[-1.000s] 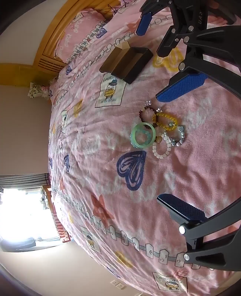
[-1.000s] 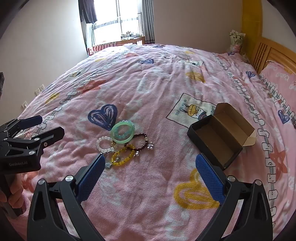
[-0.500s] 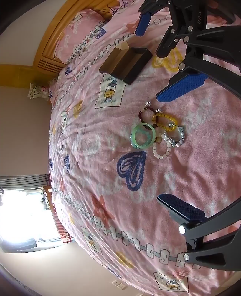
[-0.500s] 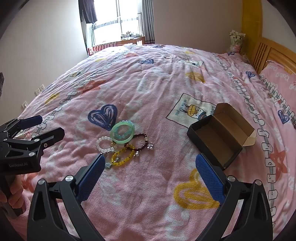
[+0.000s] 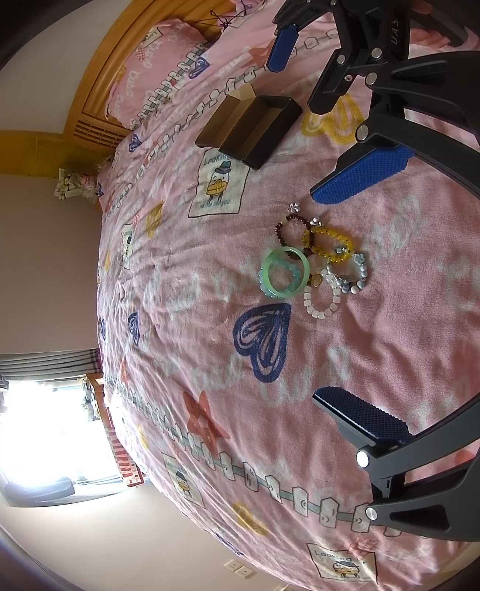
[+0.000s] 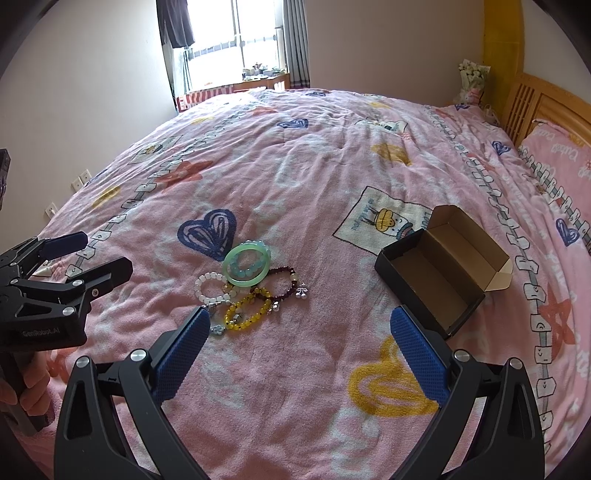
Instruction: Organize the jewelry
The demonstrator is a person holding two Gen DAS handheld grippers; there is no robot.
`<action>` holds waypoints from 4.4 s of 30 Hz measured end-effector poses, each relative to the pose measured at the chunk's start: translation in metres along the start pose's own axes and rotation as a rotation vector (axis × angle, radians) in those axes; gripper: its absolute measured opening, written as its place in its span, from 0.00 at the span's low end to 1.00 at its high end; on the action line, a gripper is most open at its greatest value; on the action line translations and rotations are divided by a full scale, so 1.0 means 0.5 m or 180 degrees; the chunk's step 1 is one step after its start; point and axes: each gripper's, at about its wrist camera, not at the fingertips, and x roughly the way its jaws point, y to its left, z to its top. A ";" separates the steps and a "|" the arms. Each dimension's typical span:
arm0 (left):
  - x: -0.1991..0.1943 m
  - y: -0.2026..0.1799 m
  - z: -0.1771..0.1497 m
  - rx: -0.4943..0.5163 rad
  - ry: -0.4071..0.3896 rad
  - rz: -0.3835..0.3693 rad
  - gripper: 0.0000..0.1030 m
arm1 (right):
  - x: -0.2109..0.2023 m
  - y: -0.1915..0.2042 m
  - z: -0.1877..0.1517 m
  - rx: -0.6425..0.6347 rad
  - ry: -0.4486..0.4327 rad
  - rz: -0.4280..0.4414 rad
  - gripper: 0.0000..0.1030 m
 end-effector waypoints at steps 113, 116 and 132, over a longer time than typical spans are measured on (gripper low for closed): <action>0.359 0.101 -0.025 -0.0922 0.1139 -0.0298 0.38 | 0.415 -0.143 0.038 0.0611 0.1077 0.0616 0.40; 0.358 0.096 -0.028 -0.0891 0.1143 -0.0256 0.37 | 0.413 -0.137 0.041 0.0582 0.1033 0.0622 0.39; 0.355 0.084 -0.030 -0.0969 0.1025 -0.0162 0.11 | 0.439 -0.110 0.033 0.0441 0.1016 0.0592 0.16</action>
